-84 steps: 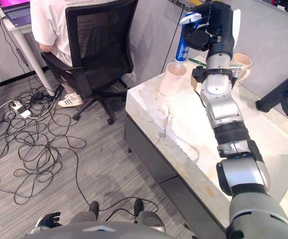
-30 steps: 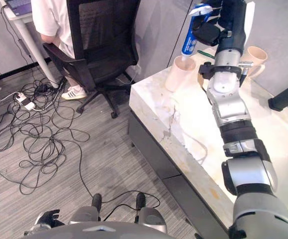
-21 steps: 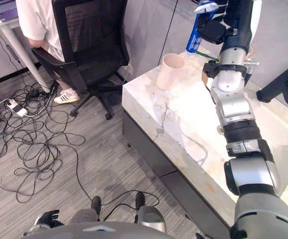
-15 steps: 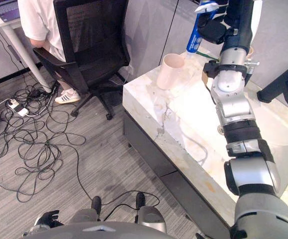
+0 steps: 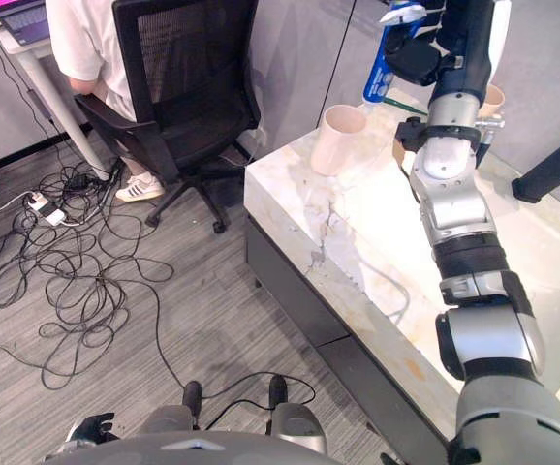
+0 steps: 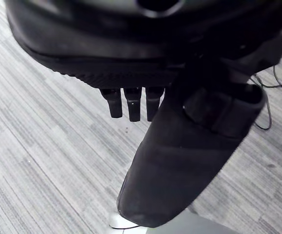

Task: Organize the bathroom.

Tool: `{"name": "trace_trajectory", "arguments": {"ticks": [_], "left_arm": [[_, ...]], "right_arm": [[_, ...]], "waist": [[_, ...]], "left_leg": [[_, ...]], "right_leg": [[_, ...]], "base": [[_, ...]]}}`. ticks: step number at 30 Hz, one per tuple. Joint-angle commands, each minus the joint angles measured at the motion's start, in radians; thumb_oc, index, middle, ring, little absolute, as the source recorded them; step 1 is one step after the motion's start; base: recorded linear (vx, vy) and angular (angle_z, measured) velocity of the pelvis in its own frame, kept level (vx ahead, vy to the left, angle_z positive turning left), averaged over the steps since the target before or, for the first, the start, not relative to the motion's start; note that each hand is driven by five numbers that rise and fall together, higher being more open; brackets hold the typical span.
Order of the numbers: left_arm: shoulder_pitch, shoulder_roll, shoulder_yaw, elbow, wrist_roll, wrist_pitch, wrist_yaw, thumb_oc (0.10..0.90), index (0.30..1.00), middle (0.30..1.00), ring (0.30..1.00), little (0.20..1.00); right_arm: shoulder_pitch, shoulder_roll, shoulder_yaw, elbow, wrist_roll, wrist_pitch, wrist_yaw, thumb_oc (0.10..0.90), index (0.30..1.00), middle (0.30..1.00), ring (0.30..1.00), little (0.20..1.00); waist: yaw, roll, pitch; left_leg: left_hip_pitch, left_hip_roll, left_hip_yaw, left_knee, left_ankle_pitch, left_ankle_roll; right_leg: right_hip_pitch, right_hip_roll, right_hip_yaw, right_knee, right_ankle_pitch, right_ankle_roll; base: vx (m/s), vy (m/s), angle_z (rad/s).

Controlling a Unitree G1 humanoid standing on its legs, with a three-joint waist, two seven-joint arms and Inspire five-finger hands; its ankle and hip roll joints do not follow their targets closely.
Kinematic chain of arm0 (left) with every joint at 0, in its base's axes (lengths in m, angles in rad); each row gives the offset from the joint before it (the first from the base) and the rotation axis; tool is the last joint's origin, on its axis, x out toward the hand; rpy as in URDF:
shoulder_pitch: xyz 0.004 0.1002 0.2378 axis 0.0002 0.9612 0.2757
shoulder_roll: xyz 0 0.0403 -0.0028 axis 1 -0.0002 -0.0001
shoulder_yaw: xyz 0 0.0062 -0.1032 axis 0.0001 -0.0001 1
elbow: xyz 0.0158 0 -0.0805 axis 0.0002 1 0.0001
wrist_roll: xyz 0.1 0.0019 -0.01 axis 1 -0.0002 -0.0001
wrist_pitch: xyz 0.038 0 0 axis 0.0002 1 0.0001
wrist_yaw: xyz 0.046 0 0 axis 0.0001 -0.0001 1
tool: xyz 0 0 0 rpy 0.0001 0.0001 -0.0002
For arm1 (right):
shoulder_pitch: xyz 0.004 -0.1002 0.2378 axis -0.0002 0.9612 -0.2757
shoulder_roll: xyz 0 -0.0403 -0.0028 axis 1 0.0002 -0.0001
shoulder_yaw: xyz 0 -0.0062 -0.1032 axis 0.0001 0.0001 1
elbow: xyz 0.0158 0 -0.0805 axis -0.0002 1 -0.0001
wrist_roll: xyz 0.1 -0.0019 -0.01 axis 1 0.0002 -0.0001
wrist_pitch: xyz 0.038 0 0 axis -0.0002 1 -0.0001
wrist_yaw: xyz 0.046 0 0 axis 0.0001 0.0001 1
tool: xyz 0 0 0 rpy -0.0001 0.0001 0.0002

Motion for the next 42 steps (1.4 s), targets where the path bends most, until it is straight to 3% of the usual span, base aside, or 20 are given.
{"name": "trace_trajectory", "arguments": {"ticks": [1, 26, 36, 37, 38, 42], "left_arm": [[0.02, 0.073, -0.044, 0.025, 0.029, -0.015, 0.024, 0.8, 0.9, 0.9, 0.9, 0.9], [-0.019, 0.081, -0.071, 0.013, -0.003, -0.025, 0.033, 0.8, 0.9, 0.9, 0.9, 0.9], [-0.028, 0.076, -0.079, 0.015, 0.013, -0.038, 0.016, 0.8, 0.9, 0.9, 0.9, 0.9], [-0.026, 0.075, -0.081, 0.016, 0.012, -0.039, 0.017, 0.8, 0.9, 0.9, 0.9, 0.9], [-0.026, 0.071, -0.084, 0.019, 0.022, -0.046, 0.015, 0.8, 0.9, 0.9, 0.9, 0.9], [-0.024, 0.066, -0.086, 0.021, 0.035, -0.047, 0.015, 0.8, 0.9, 0.9, 0.9, 0.9]], "right_arm": [[-0.141, -0.049, -0.058, -0.014, -0.007, -0.099, -0.06, 0.4, 0.3, 0.3, 0.3, 0.3], [-0.151, -0.008, -0.056, 0.024, -0.006, -0.09, -0.086, 0.4, 0.3, 0.3, 0.3, 0.3], [-0.143, 0.015, -0.063, 0.038, 0.027, -0.077, -0.072, 0.4, 0.3, 0.3, 0.3, 0.3], [-0.142, 0.016, -0.064, 0.039, 0.033, -0.078, -0.07, 0.417, 0.326, 0.326, 0.326, 0.326], [-0.134, 0.026, -0.066, 0.04, 0.039, -0.072, -0.055, 0.8, 0.9, 0.9, 0.9, 0.9], [-0.123, 0.043, -0.065, 0.038, 0.069, -0.049, -0.017, 0.8, 0.9, 0.9, 0.9, 0.9]], "waist": [[0.026, -0.028, -0.069], [0.032, -0.003, 0.002], [0.021, 0.002, 0.003], [0.02, 0.002, 0.002], [0.015, 0.003, -0.003], [0.009, 0.003, -0.011]], "left_leg": [[-0.044, 0.081, 0.027, 0.117, -0.013, 0.009], [-0.086, 0.066, -0.007, 0.135, -0.004, 0.01], [-0.081, 0.063, -0.002, 0.129, -0.003, 0.009], [-0.08, 0.063, -0.001, 0.129, -0.003, 0.009], [-0.076, 0.063, 0.003, 0.131, -0.006, 0.008], [-0.067, 0.063, 0.011, 0.133, -0.011, 0.008]], "right_leg": [[-0.069, -0.032, 0.07, 0.133, -0.052, 0.024], [-0.099, -0.04, 0.065, 0.145, -0.043, 0.023], [-0.1, -0.042, 0.071, 0.14, -0.04, 0.023], [-0.1, -0.042, 0.072, 0.14, -0.04, 0.023], [-0.1, -0.042, 0.075, 0.142, -0.041, 0.024], [-0.093, -0.043, 0.08, 0.139, -0.041, 0.025]], "base": [[0.0, -0.018, 0.03], [-0.02, -0.003, 0.02], [-0.02, 0.003, 0.0], [0.0, 0.0, 0.0], [0.0, 0.0, 0.0], [0.01, 0.019, -0.05]]}}
